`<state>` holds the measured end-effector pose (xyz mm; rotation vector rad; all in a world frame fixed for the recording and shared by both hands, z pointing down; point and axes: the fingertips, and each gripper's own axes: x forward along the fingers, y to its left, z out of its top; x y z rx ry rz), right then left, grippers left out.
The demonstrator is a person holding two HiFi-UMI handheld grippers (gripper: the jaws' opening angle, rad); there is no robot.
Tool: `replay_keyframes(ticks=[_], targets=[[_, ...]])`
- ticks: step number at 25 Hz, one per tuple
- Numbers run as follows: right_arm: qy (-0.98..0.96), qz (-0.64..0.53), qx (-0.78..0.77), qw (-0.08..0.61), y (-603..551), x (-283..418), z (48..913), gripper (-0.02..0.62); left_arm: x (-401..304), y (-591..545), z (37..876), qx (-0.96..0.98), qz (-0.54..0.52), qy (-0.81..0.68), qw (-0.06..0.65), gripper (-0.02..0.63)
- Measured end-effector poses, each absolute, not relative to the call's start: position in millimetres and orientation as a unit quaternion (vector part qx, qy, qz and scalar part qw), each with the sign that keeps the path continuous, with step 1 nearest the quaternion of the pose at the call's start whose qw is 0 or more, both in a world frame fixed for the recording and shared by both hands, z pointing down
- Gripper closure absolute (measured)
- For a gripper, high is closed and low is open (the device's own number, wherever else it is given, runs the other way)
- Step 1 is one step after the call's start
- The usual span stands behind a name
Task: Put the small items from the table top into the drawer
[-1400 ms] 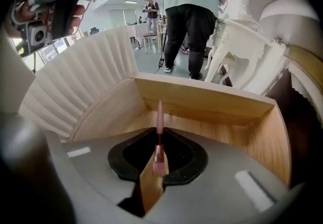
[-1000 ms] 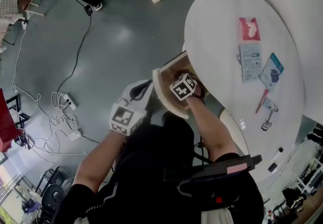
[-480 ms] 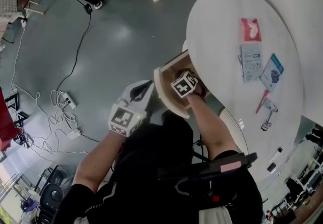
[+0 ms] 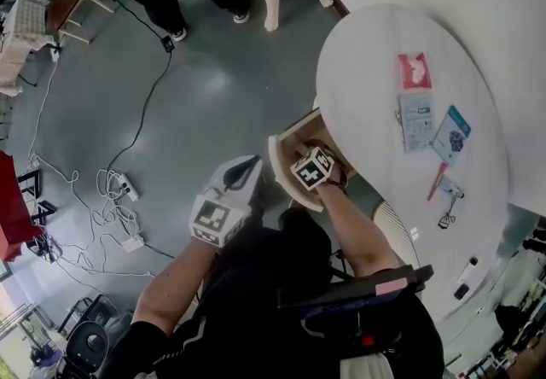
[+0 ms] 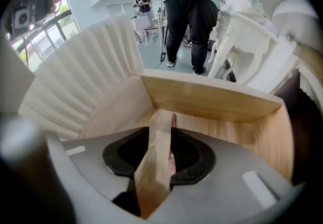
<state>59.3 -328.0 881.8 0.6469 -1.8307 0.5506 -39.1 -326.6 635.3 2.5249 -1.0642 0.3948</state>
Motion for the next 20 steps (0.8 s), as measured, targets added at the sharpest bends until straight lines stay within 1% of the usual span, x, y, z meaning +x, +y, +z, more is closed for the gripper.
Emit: replay_keyframes(ticks=[4, 7, 11, 20], targets=[[-0.785, 0.215, 0.267, 0.516, -316, 52, 846, 0.476, -36, -319, 608, 0.900, 0.133, -0.378, 0.174, 0.606], [-0.799, 0.199, 0.277, 0.496, -311, 48, 812, 0.522, -36, -314, 583, 0.902, 0.124, -0.380, 0.162, 0.606], [-0.814, 0.184, 0.290, 0.468, -302, 48, 768, 0.538, -36, -306, 554, 0.903, 0.111, -0.387, 0.150, 0.606], [-0.846, 0.184, 0.339, 0.369, -288, 59, 663, 0.568, -15, -288, 488, 0.919, 0.087, -0.368, 0.109, 0.606]])
